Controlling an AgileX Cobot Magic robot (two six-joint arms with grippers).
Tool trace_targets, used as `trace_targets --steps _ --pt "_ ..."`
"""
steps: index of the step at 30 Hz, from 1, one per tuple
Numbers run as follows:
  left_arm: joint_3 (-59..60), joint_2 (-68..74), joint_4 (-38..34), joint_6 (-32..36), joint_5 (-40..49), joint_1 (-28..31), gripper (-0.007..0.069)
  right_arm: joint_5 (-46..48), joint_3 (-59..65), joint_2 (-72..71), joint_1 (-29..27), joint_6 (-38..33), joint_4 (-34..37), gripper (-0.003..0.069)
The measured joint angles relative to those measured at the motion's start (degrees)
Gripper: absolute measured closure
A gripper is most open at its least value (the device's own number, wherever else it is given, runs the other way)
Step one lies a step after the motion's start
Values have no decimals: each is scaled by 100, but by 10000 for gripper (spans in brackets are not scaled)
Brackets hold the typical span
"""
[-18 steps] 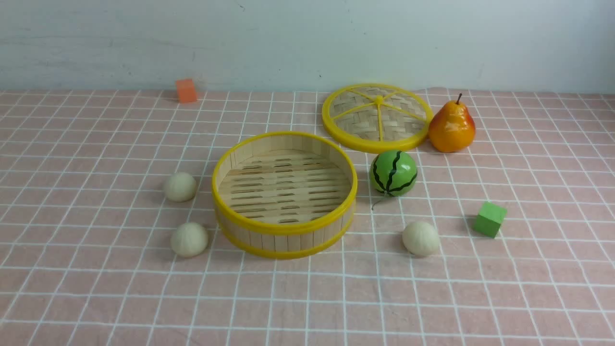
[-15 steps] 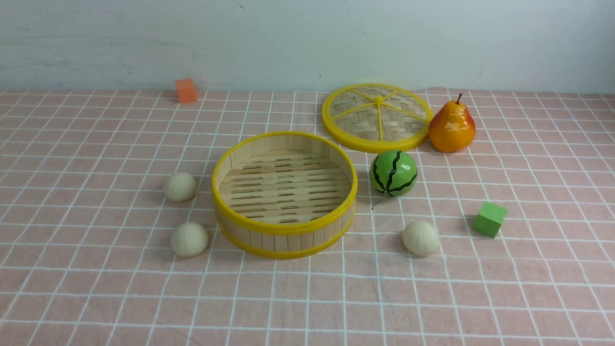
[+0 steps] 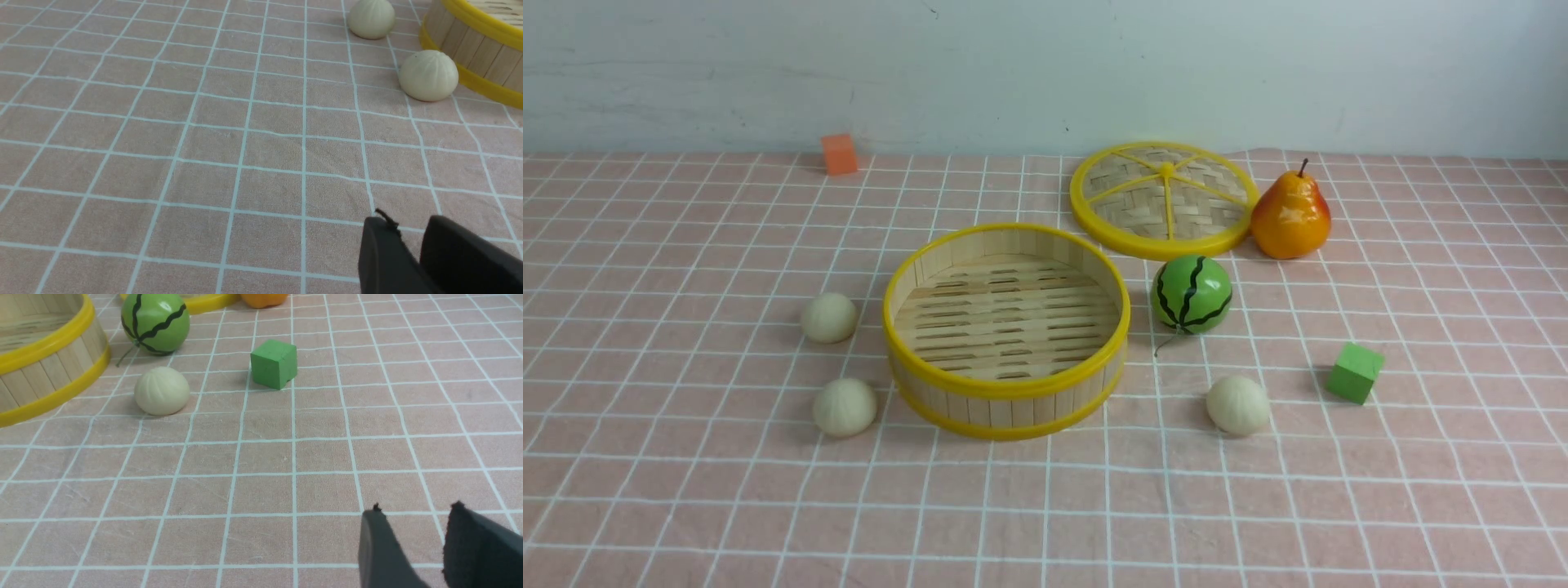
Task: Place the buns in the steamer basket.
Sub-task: Use the left arm to grab a steamed stuffed bun
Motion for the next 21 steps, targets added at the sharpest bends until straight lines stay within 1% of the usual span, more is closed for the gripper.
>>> trace_targets --steps 13,19,21 --pt "0 0 28 12 -63 0 480 0 0 0 0 0 6 419" --pt "0 0 -326 2 -136 0 478 -83 0 0 0 0 23 419" --pt "0 0 -467 2 -284 0 476 -310 40 0 0 0 28 419"
